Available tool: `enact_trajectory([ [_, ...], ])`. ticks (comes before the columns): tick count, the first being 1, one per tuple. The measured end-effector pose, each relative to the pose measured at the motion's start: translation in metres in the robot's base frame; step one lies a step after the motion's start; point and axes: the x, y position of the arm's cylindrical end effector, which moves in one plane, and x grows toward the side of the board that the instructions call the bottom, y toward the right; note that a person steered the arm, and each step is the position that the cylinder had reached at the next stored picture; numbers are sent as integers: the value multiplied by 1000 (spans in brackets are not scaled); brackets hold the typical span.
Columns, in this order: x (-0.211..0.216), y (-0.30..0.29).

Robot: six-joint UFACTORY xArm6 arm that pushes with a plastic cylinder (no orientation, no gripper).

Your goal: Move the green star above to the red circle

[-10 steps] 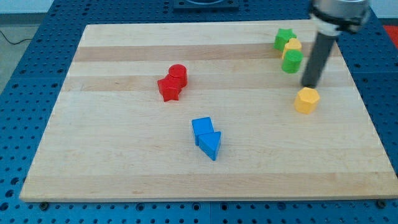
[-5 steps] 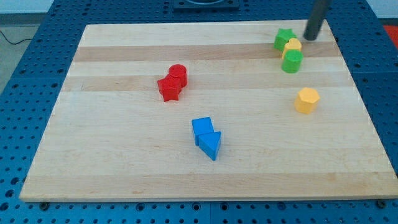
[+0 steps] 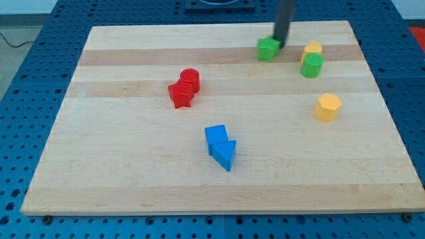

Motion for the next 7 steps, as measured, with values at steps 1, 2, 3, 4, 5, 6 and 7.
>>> enact_trajectory([
  [1, 0, -60],
  [2, 0, -36],
  [3, 2, 1],
  [4, 20, 5],
  [5, 40, -25],
  [6, 36, -78],
  [7, 18, -129],
])
